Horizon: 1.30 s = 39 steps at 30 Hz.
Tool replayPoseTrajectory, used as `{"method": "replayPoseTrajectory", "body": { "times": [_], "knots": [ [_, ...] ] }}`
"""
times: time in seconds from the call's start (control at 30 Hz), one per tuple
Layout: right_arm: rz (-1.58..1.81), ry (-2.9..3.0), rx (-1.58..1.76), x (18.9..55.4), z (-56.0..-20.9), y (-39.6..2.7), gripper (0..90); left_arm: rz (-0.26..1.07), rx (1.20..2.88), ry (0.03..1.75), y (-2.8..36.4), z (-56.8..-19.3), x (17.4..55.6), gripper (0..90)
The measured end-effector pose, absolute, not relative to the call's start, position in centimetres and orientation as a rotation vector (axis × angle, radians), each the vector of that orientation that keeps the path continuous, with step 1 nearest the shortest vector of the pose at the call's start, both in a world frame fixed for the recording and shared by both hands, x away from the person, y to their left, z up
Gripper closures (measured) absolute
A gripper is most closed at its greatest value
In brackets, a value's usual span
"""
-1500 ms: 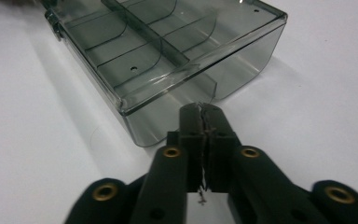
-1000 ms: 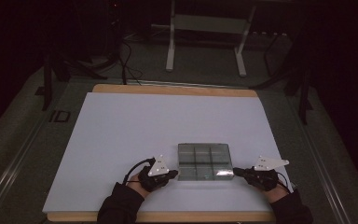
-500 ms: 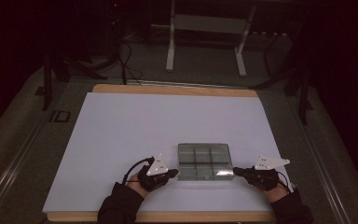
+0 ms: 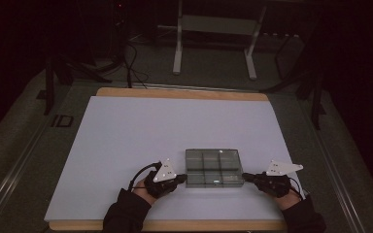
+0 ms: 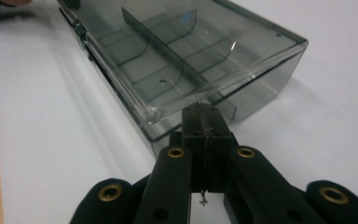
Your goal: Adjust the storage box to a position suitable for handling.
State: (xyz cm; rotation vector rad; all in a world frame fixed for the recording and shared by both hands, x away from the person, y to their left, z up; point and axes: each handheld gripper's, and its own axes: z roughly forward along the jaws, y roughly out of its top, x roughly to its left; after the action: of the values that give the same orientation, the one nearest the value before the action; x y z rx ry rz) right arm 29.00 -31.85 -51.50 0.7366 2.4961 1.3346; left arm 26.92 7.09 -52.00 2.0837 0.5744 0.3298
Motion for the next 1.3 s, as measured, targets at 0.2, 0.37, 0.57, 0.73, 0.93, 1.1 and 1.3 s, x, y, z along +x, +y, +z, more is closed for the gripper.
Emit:
{"method": "replayPoseTrajectory", "body": {
  "times": [0.2,0.37,0.57,0.73,0.93,1.1,1.3],
  "knots": [
    [1.335,2.472,0.756,29.5,-51.2,-31.9,75.9,0.353,2.064,0.606,7.2,-51.8,27.5,70.9],
    [1.324,2.456,0.76,30.0,-51.2,-31.8,70.0,0.381,2.058,0.623,7.2,-51.8,28.0,64.0],
    [1.333,2.423,0.768,30.8,-51.1,-31.8,62.7,0.422,2.056,0.626,7.1,-51.5,28.6,55.1],
    [1.326,2.405,0.763,31.2,-51.0,-31.6,61.8,0.423,2.042,0.631,7.0,-51.3,29.1,54.3],
    [1.329,2.384,0.759,31.9,-50.8,-31.4,62.1,0.442,2.026,0.627,7.0,-50.9,29.6,54.3],
    [1.318,2.382,0.748,32.5,-50.7,-30.9,62.5,0.461,2.021,0.614,6.7,-50.8,30.0,54.5],
    [1.322,2.37,0.755,33.0,-50.7,-30.7,62.5,0.49,2.017,0.603,6.4,-50.8,30.4,55.3]
  ]
}}
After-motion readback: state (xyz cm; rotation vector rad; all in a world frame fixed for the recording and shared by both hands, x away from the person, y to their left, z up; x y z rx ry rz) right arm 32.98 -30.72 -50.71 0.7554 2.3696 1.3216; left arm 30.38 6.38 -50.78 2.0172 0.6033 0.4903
